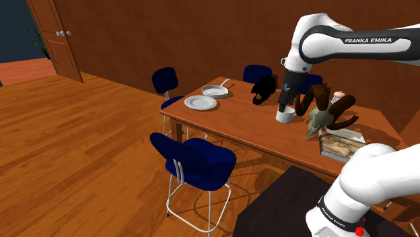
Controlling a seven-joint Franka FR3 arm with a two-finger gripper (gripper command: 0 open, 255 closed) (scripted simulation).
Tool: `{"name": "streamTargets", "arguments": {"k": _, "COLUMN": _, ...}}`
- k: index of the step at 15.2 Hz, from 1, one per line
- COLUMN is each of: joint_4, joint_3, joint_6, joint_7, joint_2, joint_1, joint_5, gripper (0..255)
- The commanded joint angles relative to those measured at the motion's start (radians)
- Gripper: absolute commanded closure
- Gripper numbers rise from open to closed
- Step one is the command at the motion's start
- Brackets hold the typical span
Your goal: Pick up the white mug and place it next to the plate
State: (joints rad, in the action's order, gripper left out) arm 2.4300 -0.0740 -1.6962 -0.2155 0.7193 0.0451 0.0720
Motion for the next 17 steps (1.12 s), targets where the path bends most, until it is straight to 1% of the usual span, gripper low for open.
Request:
{"name": "streamTargets", "arguments": {"k": 1, "joint_4": 0.004, "joint_3": -0.034, "joint_6": -0.044, "joint_7": -0.036, "joint_2": -0.04, "joint_1": 0.014, "joint_5": 0.024, "gripper": 0}}
{"name": "streamTargets", "arguments": {"k": 6, "joint_4": -0.014, "joint_3": -0.119, "joint_6": -0.15, "joint_7": -0.124, "joint_2": -0.163, "joint_1": 0.045, "joint_5": 0.072, "gripper": 0}}
{"name": "streamTargets", "arguments": {"k": 10, "joint_4": -0.051, "joint_3": -0.185, "joint_6": -0.232, "joint_7": -0.195, "joint_2": -0.278, "joint_1": 0.065, "joint_5": 0.093, "gripper": 0}}
{"name": "streamTargets", "arguments": {"k": 14, "joint_4": -0.108, "joint_3": -0.248, "joint_6": -0.306, "joint_7": -0.27, "joint_2": -0.406, "joint_1": 0.079, "joint_5": 0.095, "gripper": 0}}
{"name": "streamTargets", "arguments": {"k": 17, "joint_4": -0.162, "joint_3": -0.292, "joint_6": -0.355, "joint_7": -0.331, "joint_2": -0.509, "joint_1": 0.089, "joint_5": 0.08, "gripper": 0}}
